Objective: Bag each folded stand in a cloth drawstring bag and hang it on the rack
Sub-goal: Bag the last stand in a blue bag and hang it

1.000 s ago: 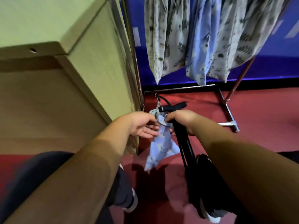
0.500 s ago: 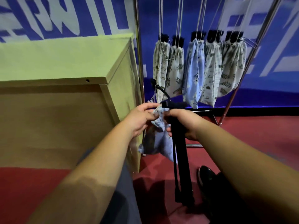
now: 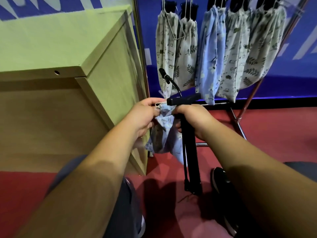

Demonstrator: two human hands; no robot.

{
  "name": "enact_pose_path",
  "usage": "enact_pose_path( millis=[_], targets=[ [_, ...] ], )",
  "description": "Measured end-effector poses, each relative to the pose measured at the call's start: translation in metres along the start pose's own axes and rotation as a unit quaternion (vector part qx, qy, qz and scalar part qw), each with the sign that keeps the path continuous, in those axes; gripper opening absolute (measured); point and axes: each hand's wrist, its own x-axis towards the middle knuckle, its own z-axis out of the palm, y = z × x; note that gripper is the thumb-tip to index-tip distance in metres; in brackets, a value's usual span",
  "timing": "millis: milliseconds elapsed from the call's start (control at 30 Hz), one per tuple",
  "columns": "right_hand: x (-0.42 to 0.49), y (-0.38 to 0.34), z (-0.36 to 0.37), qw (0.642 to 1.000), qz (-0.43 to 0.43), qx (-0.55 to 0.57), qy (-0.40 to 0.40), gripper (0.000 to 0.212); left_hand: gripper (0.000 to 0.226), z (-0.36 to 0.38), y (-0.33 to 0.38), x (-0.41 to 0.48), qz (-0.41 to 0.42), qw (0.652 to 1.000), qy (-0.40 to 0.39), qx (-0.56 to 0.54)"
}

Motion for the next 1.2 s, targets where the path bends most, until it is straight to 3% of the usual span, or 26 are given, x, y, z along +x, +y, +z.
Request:
enact_pose_path(
  millis=[267, 367, 433, 567, 800, 1033, 1200],
  targets=[
    [0.012, -0.001, -0.012, 0.997, 0.028, 0.051, 0.055, 0.004, 0.044, 0.002, 0.001, 0.011, -0.043, 0.995, 0.085, -0.015],
    [0.013, 0.004, -0.021, 0.997, 0.036, 0.027, 0.068, 0.015, 0.017, 0.005, 0.003, 0.016, -0.018, 0.995, 0.100, -0.008],
    [0.013, 0.009, -0.026, 0.996, 0.031, -0.008, 0.079, 0.022, 0.019, 0.005, 0.000, 0.022, 0.011, 0.993, 0.114, 0.013],
    [0.011, 0.007, -0.038, 0.992, -0.036, -0.059, 0.110, 0.017, 0.022, 0.005, -0.004, 0.028, 0.082, 0.978, 0.156, 0.113],
    [-0.004, -0.007, -0.050, 0.991, -0.088, -0.082, 0.061, 0.011, 0.009, 0.006, -0.008, 0.021, 0.144, 0.933, 0.193, 0.267],
    [-0.015, -0.006, -0.050, 0.991, -0.074, -0.109, 0.008, 0.003, 0.015, -0.005, -0.004, 0.010, 0.177, 0.891, 0.189, 0.373],
    [-0.016, -0.001, -0.049, 0.986, -0.056, -0.156, -0.021, 0.004, 0.014, -0.009, -0.002, 0.012, 0.171, 0.919, 0.172, 0.310]
  ],
)
